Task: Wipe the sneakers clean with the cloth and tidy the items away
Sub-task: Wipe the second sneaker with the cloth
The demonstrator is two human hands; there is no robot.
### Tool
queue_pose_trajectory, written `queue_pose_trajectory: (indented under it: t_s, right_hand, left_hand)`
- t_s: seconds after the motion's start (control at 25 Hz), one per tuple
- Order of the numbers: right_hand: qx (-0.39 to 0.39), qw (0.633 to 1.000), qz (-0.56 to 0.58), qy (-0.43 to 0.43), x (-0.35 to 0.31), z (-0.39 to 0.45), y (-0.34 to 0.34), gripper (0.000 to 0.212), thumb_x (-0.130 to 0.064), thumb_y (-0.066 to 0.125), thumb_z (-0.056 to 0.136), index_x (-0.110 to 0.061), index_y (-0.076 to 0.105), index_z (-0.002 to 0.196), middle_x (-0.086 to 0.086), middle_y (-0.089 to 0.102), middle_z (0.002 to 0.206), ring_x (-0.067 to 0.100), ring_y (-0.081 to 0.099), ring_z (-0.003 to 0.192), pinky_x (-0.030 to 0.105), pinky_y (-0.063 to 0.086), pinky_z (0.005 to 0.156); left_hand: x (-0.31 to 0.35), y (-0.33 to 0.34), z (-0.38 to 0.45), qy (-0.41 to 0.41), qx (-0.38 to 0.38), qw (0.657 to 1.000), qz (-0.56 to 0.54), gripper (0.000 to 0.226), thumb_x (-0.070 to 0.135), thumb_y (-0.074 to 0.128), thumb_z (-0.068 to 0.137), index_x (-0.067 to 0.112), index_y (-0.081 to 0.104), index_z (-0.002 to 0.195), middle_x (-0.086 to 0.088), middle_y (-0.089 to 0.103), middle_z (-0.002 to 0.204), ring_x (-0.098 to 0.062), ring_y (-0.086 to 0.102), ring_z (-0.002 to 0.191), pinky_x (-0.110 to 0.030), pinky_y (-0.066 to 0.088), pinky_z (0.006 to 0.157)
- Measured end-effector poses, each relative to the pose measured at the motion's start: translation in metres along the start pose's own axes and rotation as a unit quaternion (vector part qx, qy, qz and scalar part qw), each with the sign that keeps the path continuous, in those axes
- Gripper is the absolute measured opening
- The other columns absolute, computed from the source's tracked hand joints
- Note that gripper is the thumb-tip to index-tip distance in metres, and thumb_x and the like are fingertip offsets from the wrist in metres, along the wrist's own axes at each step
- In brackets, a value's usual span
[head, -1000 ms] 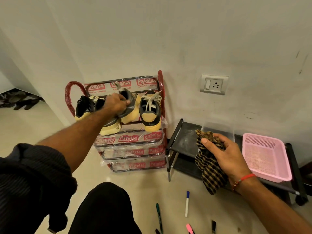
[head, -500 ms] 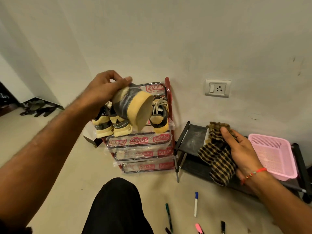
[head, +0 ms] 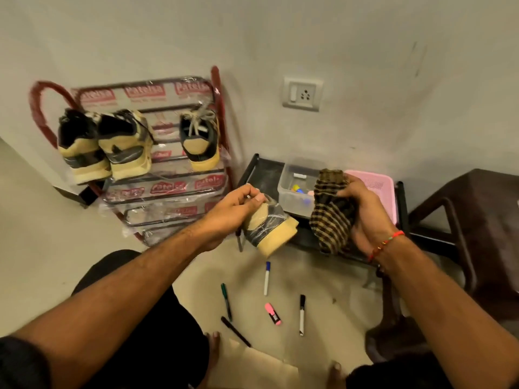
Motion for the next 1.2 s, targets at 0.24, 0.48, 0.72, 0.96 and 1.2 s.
queue_pose_trajectory:
  t_s: [0.24,0.48,0.72,0.96,1.2]
  right_hand:
    - [-0.038,0.979,-0.177,-0.092,0.005,0.007,0.003,0.082,-0.014,0.086,0.068,-0.020,0.048,0.140,0.007,0.062,0.130,0.022,0.060,0.120,0.041,0.050,0.102]
    - [-0.163,0.701,-0.604,-0.343,0.032,-0.017,0.068,0.054,-0.013,0.065,0.084,-0.020,0.054,0.137,0.004,0.060,0.123,0.023,0.059,0.112,0.042,0.054,0.092]
    - [-0.029,0.730,-0.617,-0.293,0.015,0.020,0.037,0.047,-0.015,0.066,0.089,-0.012,0.055,0.135,0.010,0.062,0.117,0.021,0.053,0.109,0.035,0.044,0.099]
    - [-0.130,0.708,-0.609,-0.334,0.045,-0.016,0.077,0.051,-0.025,0.058,0.084,-0.005,0.057,0.131,0.014,0.063,0.116,0.028,0.058,0.107,0.031,0.045,0.096]
    - [0.008,0.747,-0.592,-0.301,0.004,0.020,0.047,0.040,-0.017,0.063,0.092,-0.011,0.057,0.131,0.009,0.061,0.116,0.023,0.055,0.109,0.025,0.040,0.094]
  left_hand:
    - [-0.028,0.028,0.021,-0.015,-0.044,0.987,-0.152,0.043,0.007,0.054,0.102,0.028,0.055,0.140,-0.006,0.064,0.130,-0.032,0.068,0.113,-0.065,0.058,0.078]
    - [-0.030,0.026,0.032,0.042,-0.002,0.992,-0.121,0.046,-0.003,0.056,0.099,0.021,0.058,0.138,-0.005,0.073,0.120,-0.026,0.073,0.105,-0.050,0.063,0.069]
    - [-0.028,0.028,0.036,0.056,-0.015,0.992,-0.114,0.049,0.000,0.053,0.101,0.021,0.051,0.146,-0.006,0.074,0.119,-0.026,0.073,0.106,-0.055,0.062,0.077]
    - [-0.025,0.022,0.036,0.083,0.002,0.993,-0.084,0.051,-0.009,0.046,0.101,0.019,0.055,0.142,-0.001,0.071,0.123,-0.017,0.067,0.116,-0.032,0.061,0.083]
    - [-0.015,0.031,0.031,0.090,-0.052,0.990,-0.091,0.045,-0.001,0.051,0.102,0.019,0.053,0.142,0.001,0.073,0.122,-0.016,0.070,0.112,-0.043,0.063,0.083]
Point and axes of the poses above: each hand's wrist, its own z-axis towards the middle knuckle, its own y-axis out of the palm, x = y × z, the point moved 6 cm from there along z, towards the middle knuckle
